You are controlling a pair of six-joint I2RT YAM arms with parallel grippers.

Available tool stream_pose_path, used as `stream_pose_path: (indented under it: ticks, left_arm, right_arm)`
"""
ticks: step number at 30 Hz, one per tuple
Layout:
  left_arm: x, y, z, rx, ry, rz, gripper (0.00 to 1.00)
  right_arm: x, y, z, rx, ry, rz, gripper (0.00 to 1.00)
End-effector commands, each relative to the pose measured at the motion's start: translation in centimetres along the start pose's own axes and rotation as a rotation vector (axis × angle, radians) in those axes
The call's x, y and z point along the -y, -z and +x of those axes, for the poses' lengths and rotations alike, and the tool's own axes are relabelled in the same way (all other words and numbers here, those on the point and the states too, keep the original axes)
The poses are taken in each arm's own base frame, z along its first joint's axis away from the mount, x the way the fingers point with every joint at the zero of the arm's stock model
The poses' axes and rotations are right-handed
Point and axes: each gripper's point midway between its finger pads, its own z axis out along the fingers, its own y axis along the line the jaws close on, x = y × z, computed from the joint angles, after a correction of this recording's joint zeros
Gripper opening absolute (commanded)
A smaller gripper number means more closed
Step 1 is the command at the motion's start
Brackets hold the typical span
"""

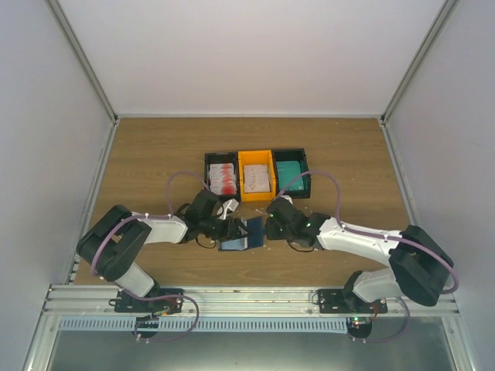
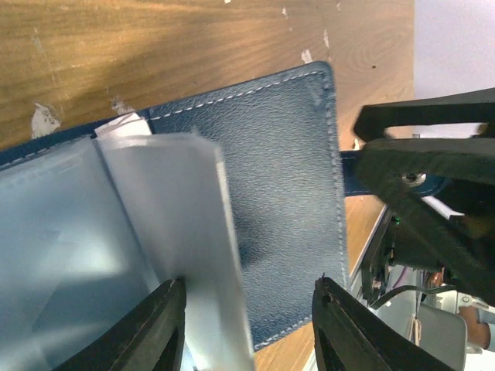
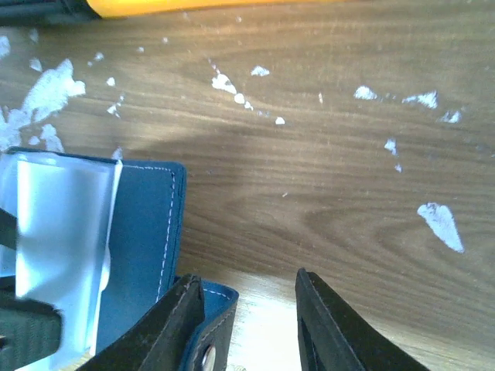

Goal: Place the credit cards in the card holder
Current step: Turn over the card slot in the card holder.

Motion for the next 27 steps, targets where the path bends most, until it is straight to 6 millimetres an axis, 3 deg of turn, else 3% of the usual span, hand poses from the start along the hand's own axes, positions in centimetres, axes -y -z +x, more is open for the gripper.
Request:
stream_pose_path:
  ticks: [1, 5, 12, 19, 27]
  left_arm:
    - [1.3, -0.8, -0.9, 0.01, -0.052, 0.042, 0.46]
    - [1.9, -1.3, -1.1, 0.002, -0.066, 0.051, 0.46]
    - [2.2, -2.4, -0.7, -0.021, -0.079, 0.05, 0.46]
    - [1.7, -3.3, -0.5, -0.026, -0.083, 0.018, 0.36]
    - [1.0, -4.2, 0.1, -0.048, -0.075, -0.013, 0.2]
  right_arm:
    - [0.8, 1.2, -1.3, 0.082, -0.042, 0.013, 0.38]
    - [1.1, 2.6, -2.1, 0.129, -0.07, 0.007, 0.42]
    - [0.1, 5.2, -3.5, 0.21, -0.091, -0.082, 0.39]
    - [-2.8, 5.4, -2.5, 0.165, -0.034, -0.255, 0.06]
    - [-4.3, 3.5, -0.1, 0.054, -0.037, -0.356, 0.01]
